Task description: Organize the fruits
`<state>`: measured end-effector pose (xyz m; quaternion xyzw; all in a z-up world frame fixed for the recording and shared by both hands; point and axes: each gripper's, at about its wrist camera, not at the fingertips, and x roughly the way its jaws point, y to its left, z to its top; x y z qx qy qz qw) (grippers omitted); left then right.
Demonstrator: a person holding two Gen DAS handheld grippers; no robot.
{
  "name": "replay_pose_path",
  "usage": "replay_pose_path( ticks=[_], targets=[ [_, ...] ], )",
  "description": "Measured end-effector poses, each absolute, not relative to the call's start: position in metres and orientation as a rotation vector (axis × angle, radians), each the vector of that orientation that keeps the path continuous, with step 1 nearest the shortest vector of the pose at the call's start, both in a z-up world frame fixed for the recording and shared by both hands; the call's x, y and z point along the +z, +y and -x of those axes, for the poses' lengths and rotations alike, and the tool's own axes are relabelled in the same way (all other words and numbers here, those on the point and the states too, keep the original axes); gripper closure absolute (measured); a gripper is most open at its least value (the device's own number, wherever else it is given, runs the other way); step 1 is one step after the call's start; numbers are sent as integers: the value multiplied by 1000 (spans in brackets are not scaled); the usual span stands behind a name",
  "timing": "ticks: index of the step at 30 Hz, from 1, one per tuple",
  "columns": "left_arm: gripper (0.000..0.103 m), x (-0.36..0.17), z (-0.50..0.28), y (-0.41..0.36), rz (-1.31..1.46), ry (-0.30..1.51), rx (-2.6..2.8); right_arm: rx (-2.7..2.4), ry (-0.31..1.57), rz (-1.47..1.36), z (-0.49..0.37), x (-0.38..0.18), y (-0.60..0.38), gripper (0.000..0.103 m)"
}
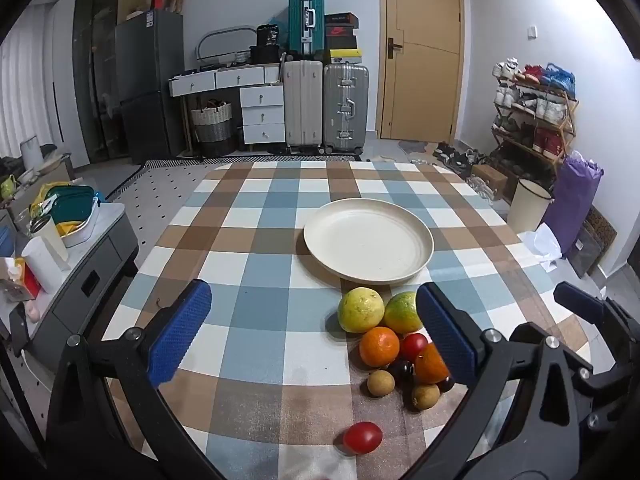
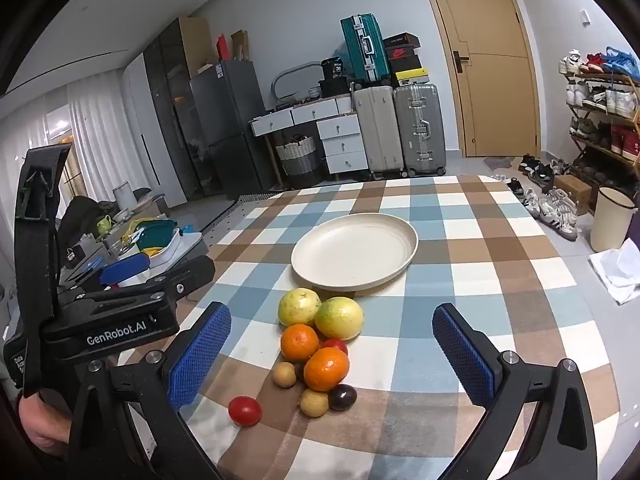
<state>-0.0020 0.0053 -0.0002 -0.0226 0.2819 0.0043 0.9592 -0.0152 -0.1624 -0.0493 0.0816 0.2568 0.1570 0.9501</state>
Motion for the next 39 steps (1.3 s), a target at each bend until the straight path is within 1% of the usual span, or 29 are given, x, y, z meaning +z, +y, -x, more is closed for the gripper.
replay_pose_path(
  ticks=[8, 39],
  targets=[
    [1, 7, 10, 1, 16, 559, -20, 323, 528, -193, 15, -49, -162, 0],
    [1, -2, 10, -4, 21, 575, -47, 312, 524, -181, 21, -45, -162, 0]
  ],
)
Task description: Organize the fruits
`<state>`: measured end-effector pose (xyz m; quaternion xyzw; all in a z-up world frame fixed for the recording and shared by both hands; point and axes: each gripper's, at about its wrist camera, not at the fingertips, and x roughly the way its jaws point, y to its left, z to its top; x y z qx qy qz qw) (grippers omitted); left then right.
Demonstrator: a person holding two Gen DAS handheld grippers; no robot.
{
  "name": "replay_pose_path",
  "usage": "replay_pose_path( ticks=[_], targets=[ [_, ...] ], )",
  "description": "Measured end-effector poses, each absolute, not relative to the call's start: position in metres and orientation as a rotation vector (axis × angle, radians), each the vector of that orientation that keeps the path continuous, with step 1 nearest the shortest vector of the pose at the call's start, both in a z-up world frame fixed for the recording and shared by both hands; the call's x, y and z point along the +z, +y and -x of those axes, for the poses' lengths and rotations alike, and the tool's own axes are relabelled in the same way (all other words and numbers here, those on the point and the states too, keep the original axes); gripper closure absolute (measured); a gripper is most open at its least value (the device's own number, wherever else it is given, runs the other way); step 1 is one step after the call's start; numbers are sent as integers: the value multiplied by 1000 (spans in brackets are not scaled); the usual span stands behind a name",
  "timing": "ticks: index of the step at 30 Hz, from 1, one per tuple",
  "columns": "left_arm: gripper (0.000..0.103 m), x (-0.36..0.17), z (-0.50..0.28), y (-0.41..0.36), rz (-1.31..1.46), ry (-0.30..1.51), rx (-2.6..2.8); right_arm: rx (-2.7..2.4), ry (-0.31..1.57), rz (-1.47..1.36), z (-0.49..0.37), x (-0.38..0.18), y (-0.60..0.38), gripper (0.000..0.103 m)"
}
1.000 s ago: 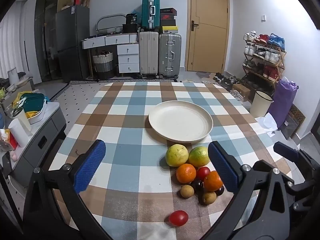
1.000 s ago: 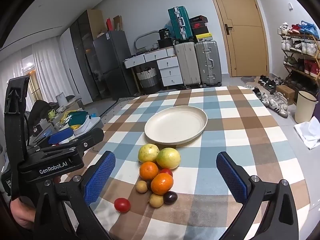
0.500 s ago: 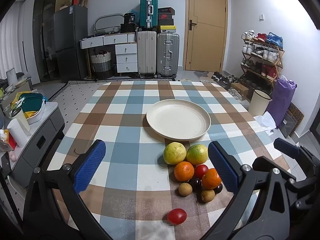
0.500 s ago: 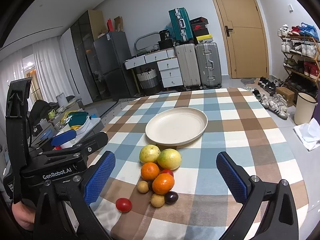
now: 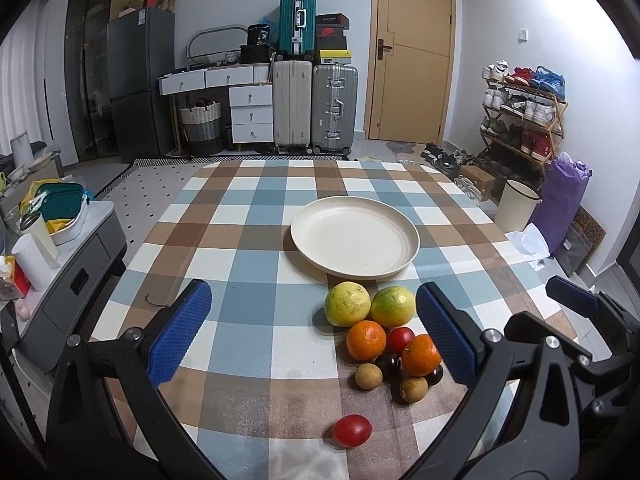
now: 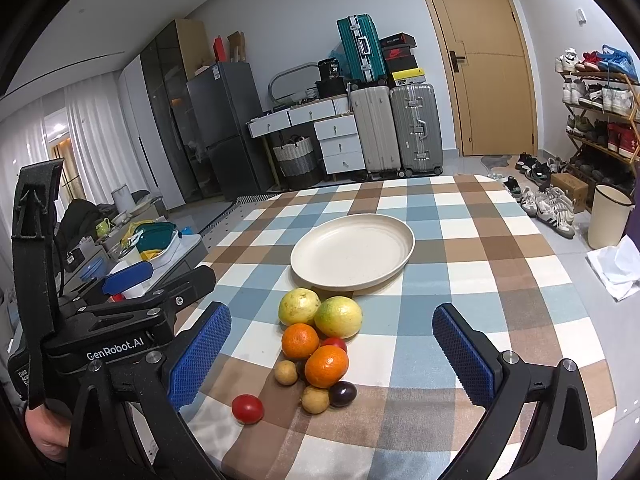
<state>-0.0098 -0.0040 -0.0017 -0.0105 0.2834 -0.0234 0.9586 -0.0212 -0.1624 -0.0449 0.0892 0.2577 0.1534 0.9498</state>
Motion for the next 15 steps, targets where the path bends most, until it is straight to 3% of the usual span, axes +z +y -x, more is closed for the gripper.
replay_pose_path(
  ticks=[15],
  targets=[
    [1, -3, 9, -5, 21, 577, -49, 301, 525, -172, 24, -41, -162, 0]
  ],
)
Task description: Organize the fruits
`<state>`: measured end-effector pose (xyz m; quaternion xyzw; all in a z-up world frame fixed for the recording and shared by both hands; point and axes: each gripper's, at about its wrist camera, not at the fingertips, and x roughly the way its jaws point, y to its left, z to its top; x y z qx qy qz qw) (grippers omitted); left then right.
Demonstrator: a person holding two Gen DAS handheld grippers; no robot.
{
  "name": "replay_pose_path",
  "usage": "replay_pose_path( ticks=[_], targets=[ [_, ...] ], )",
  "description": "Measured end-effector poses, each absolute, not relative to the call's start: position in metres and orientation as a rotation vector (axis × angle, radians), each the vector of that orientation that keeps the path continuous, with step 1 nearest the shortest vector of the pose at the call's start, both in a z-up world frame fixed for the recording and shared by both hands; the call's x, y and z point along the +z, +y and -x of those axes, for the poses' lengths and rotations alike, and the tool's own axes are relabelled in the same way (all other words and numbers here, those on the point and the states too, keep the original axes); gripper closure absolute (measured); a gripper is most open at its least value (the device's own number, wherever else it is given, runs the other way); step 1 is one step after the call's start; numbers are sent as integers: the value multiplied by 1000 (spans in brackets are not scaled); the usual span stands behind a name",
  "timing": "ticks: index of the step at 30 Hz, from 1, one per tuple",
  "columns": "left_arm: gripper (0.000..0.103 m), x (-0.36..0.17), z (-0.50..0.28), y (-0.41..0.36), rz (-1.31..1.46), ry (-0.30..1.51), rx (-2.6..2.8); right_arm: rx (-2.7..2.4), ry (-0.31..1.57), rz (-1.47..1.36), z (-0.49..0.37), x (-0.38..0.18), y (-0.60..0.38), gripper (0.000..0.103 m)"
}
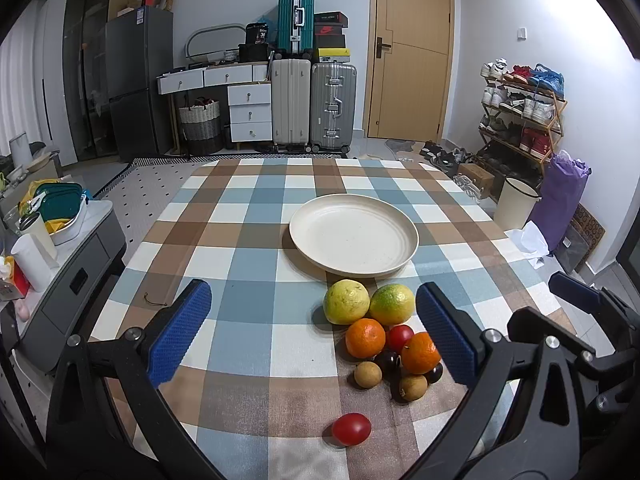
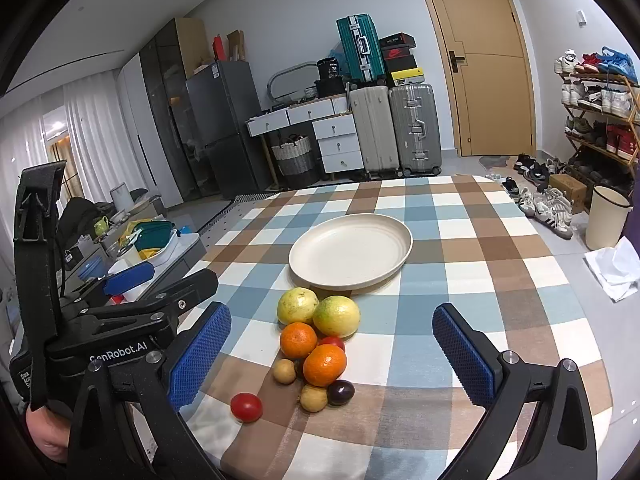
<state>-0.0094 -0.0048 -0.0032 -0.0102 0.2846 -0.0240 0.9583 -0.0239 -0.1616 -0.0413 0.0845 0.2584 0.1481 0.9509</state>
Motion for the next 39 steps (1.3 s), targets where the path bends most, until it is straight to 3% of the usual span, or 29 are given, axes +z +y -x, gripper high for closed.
replay_pose_path(
  ticks=[17, 39],
  targets=[
    [1, -13, 10, -8, 23, 594, -60, 297, 526, -176, 24, -42, -164, 0],
    [1, -54, 0, 0, -21, 752, -130, 271, 551, -184, 20, -54, -171, 0]
  ],
)
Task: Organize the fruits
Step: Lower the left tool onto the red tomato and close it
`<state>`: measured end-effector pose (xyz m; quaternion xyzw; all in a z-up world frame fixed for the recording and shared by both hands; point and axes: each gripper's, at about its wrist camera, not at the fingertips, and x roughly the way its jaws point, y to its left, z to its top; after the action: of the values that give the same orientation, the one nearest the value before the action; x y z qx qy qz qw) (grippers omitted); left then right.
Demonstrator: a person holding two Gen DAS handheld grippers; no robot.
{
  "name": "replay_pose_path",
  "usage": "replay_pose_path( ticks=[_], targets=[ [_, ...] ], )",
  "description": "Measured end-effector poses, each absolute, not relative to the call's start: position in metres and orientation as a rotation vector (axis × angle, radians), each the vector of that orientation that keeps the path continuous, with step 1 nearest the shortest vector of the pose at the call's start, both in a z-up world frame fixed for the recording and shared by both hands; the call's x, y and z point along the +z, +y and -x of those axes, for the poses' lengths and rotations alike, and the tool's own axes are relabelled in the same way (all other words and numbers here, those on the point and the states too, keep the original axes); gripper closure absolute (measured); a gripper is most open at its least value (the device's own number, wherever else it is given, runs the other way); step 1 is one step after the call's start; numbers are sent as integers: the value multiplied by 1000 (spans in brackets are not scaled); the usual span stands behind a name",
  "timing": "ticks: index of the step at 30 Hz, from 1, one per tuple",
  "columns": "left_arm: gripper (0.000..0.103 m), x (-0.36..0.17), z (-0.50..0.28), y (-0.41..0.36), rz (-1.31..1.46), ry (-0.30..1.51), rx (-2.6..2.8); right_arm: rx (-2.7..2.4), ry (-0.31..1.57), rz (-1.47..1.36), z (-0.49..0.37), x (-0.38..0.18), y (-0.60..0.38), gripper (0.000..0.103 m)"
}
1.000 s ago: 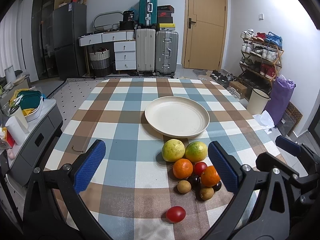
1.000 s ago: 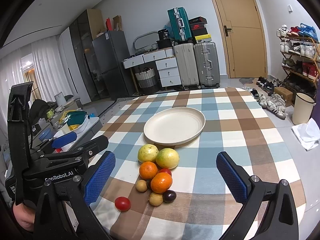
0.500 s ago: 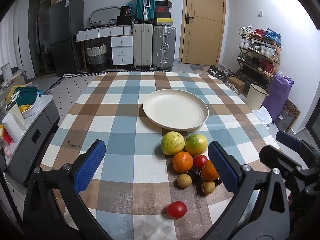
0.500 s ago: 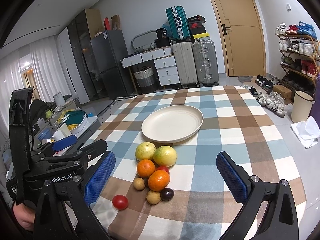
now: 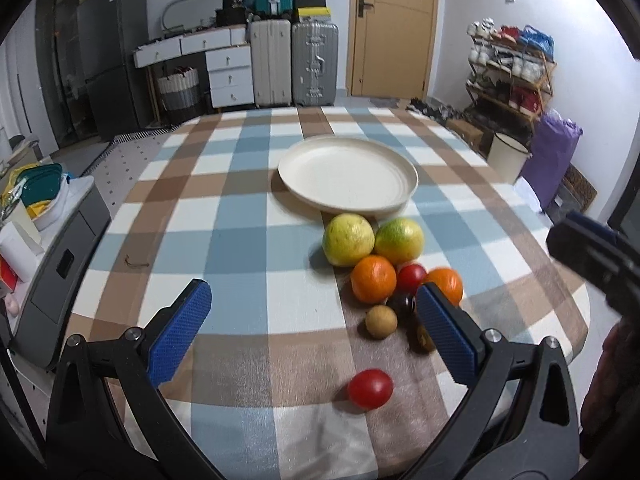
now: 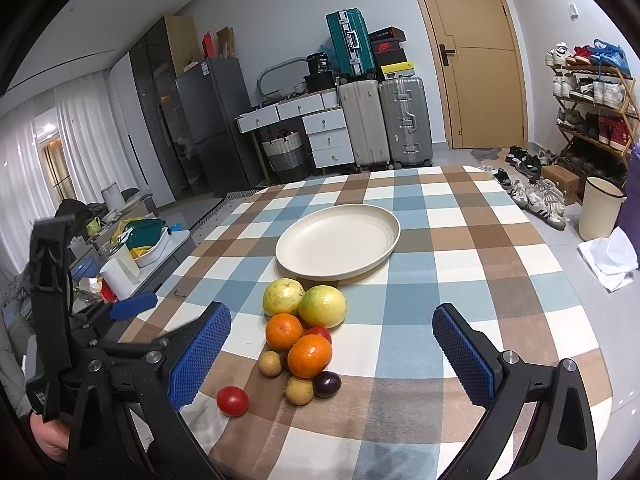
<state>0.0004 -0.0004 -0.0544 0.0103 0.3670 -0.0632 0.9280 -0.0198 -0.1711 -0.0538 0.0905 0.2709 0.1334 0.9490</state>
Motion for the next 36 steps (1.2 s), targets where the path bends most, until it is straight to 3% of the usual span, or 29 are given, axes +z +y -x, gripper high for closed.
replay_pose_path(
  ticks=[20, 26, 34, 36],
  targets=[
    [1, -96, -2, -22, -125, 923, -261, 255, 567, -204, 16, -65, -178, 0],
    [6, -107, 0, -23, -129, 957, -284, 253, 570, -220, 15, -72, -185, 0],
    [38, -126, -6, -19, -82, 1053, -333, 258, 573, -232, 16, -75, -189, 0],
    [51, -126, -5, -20, -77, 1049, -356, 258, 574, -231, 16, -75, -189, 0]
  ],
)
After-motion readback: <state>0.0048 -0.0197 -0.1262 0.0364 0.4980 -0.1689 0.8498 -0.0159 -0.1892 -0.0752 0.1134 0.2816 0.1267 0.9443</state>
